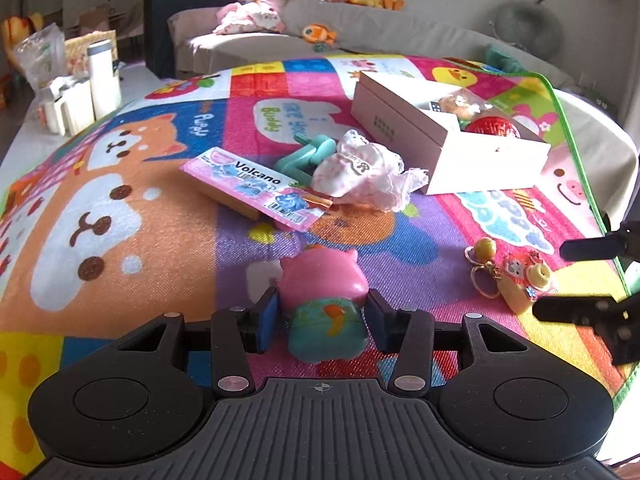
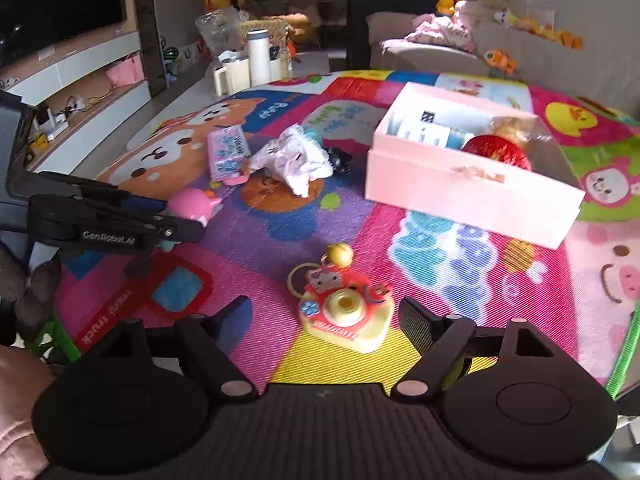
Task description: Organize objects
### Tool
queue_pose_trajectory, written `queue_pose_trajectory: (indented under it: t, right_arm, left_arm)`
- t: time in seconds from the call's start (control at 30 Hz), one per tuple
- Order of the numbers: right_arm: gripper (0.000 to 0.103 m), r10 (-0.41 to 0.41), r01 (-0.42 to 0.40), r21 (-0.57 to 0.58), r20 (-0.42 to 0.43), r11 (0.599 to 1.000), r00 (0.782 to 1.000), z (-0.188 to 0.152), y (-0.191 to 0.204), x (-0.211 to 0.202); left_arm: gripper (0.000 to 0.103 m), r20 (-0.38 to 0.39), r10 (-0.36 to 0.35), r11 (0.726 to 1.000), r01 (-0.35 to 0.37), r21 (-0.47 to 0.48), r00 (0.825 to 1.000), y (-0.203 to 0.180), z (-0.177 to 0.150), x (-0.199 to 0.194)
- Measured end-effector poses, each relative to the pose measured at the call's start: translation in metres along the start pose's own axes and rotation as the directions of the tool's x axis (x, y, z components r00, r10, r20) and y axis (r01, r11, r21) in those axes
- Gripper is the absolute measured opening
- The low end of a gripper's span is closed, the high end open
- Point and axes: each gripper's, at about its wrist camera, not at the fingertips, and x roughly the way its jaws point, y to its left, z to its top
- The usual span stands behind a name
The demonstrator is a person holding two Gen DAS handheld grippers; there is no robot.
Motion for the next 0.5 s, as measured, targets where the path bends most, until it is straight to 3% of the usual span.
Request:
queue_pose_trajectory:
  t: [0.2, 0.3, 0.4, 0.5]
  right_arm:
    - [0.079, -0.001, 0.01, 0.161, -0.057, 0.987, 0.998, -0.001, -0.016, 0.03]
    - [0.058, -0.024, 0.027, 0.095, -0.042, 0.995, 0.999, -0.001, -0.007, 0.028]
    - [0.058, -0.017, 0.017, 0.082, -0.001, 0.996, 1.0, 0.002, -0.009, 0.016]
    - [0.058, -0.024, 0.018, 0.103, 0.059, 0.995, 0.998, 0.009, -0.022, -0.003]
  left_arm:
    - [0.051, -0.001, 0.01, 1.0, -0.01, 0.001, 1.0, -0.002, 0.0, 0.002]
    - [0.051, 0.0, 0.017, 1.0, -0.017, 0.014, 1.0, -0.004, 0.0, 0.002]
    - [0.05, -0.009, 0.018, 1.0, -0.018, 0.013, 1.0, -0.006, 0.002, 0.001]
    - [0.048, -0.016, -0.114, 0.992, 0.113, -0.049, 0.993, -0.005, 0.014, -0.006]
